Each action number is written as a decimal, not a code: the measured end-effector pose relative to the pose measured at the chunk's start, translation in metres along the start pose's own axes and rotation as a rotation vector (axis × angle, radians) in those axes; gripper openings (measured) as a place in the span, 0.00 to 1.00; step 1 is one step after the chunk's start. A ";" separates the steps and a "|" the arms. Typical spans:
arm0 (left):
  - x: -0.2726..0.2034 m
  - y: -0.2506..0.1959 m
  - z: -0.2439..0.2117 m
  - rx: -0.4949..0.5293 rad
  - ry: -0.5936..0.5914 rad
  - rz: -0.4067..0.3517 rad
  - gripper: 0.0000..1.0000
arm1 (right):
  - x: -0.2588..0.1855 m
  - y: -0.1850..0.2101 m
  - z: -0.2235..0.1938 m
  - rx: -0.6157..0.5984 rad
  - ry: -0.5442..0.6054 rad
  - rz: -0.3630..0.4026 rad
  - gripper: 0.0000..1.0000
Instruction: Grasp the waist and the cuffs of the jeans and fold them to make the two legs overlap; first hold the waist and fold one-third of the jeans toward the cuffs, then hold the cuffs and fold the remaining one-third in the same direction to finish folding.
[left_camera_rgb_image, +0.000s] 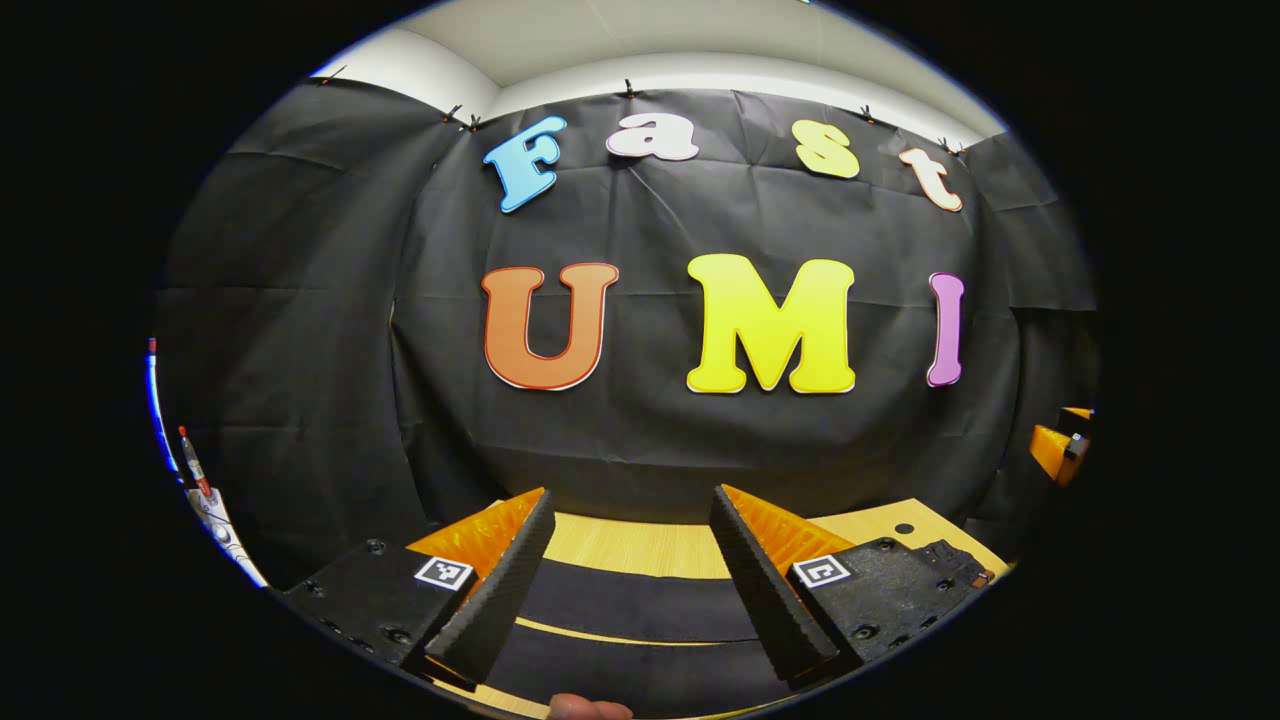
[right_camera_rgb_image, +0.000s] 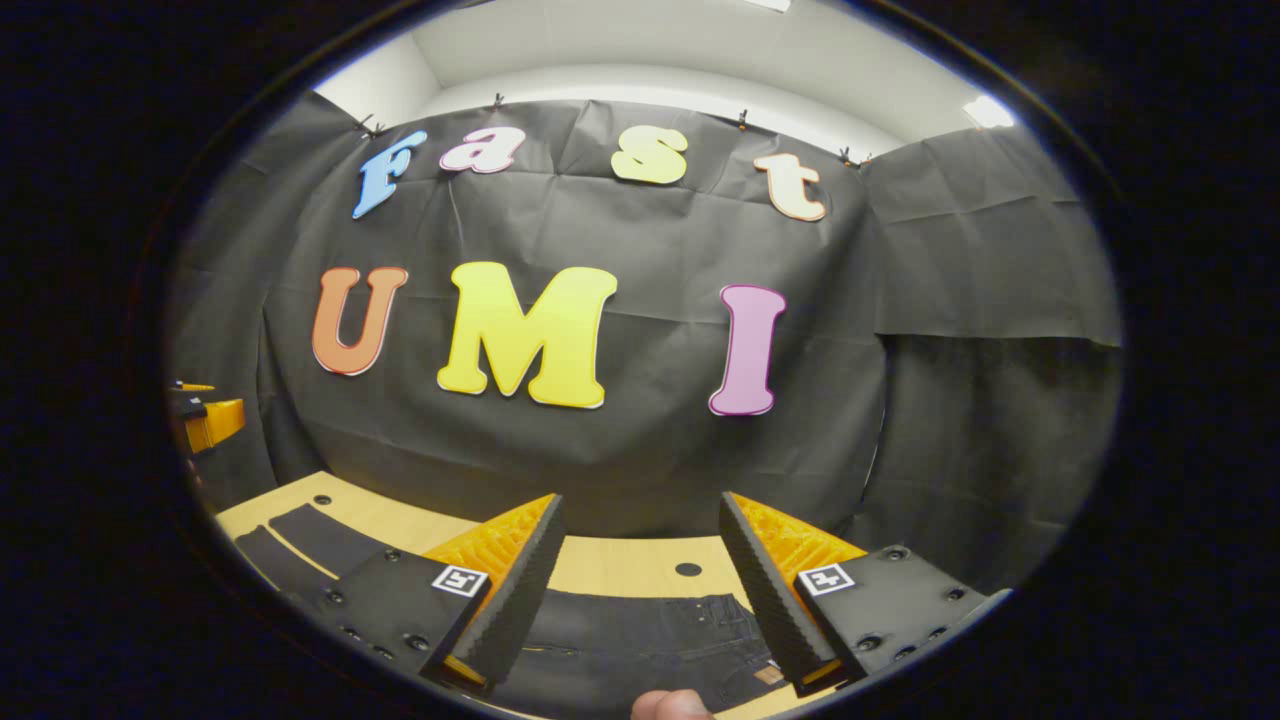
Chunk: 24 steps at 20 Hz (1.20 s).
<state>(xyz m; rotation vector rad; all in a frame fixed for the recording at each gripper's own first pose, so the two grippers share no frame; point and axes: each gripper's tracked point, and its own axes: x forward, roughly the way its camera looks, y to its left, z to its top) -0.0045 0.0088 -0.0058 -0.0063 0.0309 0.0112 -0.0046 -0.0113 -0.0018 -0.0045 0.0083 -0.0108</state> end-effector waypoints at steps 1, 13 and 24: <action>0.000 0.002 0.000 0.003 0.001 0.006 1.00 | 0.000 -0.002 -0.001 0.000 0.001 -0.002 0.94; -0.001 0.052 -0.007 -0.023 0.063 0.133 1.00 | 0.014 -0.049 -0.019 -0.020 0.054 0.011 0.97; -0.046 0.175 -0.112 -0.508 0.311 0.446 0.98 | 0.025 -0.128 -0.144 0.123 0.408 -0.020 0.96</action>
